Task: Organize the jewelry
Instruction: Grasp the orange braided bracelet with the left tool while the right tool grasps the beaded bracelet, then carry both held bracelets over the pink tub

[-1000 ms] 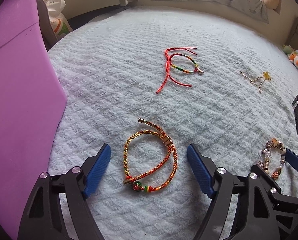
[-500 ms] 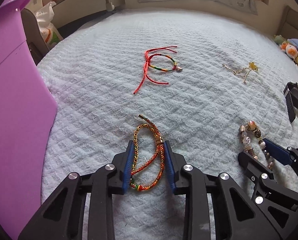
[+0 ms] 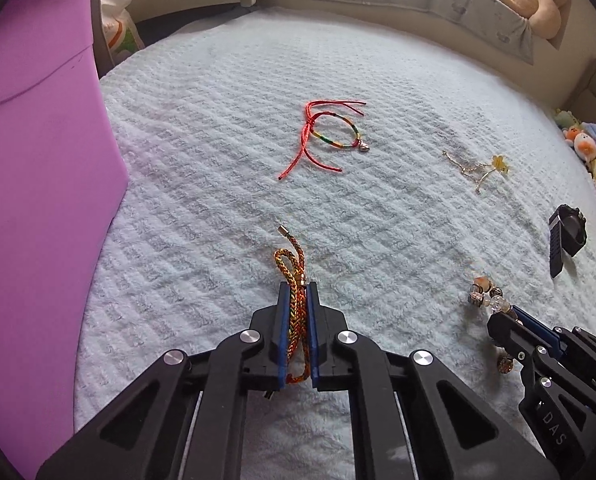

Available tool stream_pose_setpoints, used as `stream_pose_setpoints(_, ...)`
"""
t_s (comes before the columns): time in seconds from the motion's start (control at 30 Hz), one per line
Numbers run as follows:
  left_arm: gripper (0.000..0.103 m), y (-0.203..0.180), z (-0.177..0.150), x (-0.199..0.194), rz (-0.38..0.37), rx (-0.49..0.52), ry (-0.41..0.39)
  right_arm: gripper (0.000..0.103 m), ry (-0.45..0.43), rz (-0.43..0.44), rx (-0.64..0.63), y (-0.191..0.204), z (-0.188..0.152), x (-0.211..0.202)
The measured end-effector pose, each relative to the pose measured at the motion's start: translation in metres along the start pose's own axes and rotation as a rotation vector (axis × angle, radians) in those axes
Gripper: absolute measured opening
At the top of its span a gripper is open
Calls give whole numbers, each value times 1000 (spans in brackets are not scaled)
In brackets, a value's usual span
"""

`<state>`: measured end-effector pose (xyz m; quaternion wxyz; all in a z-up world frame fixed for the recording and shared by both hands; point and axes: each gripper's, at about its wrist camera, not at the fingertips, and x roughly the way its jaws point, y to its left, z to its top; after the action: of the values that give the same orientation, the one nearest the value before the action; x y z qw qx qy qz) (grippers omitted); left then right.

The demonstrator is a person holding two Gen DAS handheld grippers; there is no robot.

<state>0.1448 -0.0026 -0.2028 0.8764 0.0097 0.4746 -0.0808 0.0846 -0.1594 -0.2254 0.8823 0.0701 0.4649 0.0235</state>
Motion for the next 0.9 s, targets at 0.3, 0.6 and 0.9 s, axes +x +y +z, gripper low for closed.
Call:
stream_pose_setpoints(0.3, 8, -30, -1, -45, -11, -27, 1, 14, 19, 29, -10, -20, -2, -50)
stream_pose_setpoints(0.6, 8, -69, 19, -131, -25, -87, -30, 14, -6, 89, -70, -41, 19, -138)
stream_pose_setpoints(0.9, 8, -77, 48, -259, 33, -217, -81, 14, -16, 213, -221, -29, 63, -237)
